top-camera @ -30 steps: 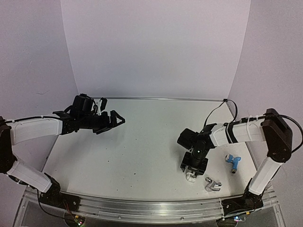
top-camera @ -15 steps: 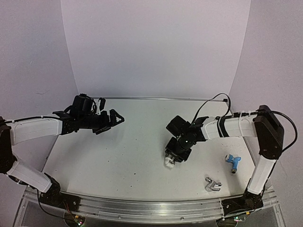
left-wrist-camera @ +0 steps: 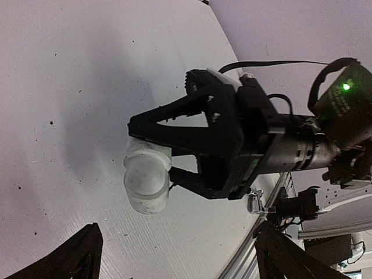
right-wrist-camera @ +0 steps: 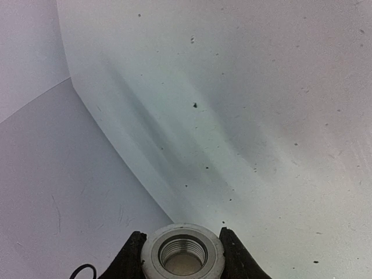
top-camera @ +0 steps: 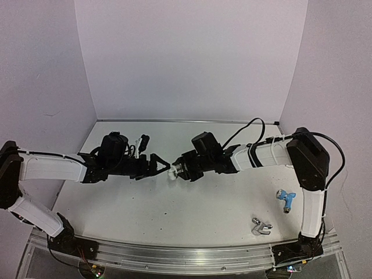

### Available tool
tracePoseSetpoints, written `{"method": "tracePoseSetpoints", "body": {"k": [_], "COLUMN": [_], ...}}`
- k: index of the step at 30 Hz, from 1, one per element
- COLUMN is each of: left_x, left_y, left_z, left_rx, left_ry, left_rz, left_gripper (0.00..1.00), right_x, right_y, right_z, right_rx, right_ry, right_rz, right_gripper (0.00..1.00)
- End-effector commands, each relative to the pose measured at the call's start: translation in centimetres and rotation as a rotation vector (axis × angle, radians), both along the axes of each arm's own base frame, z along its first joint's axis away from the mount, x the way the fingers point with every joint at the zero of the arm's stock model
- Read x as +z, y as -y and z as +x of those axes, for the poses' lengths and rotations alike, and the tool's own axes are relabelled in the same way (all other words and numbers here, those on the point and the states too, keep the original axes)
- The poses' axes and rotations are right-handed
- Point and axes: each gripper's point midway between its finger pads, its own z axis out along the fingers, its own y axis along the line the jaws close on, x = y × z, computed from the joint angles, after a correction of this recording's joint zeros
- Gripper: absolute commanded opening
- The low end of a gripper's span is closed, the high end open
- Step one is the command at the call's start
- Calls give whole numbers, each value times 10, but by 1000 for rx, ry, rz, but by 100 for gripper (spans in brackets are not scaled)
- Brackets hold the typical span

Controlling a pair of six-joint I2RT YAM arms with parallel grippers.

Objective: Install the water faucets

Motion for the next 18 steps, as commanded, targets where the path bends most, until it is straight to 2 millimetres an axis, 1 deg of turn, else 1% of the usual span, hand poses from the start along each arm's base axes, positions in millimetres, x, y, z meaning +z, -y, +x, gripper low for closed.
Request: {"method": "tracePoseSetpoints", "body": {"k": [1, 3, 5, 10, 13, 18], "left_x": [0, -8, -7, -1, -1, -7], "left_y": [9, 8, 11, 20, 26, 33], "left_z": [24, 30, 35, 44, 46, 47], "left_rx": [56, 90, 98, 96, 82, 67], "left_ry": [50, 33, 30, 39, 30, 3], "left_rz": [7, 23, 22, 10, 0, -2], "left_gripper": [90, 88, 86, 78, 74, 65], "right_x": [57, 64, 68, 71, 72, 76], "right_y": [-23, -23, -23, -26, -27, -26], "right_z": [11, 12, 11, 11, 10, 11], "right_rx": [-19, -24, -20, -14, -11, -13], "right_ry": [75, 84, 88, 91, 91, 100], "right_rz": [161, 170, 179, 193, 202, 216], "right_gripper": [29, 29, 29, 29, 29, 29]}}
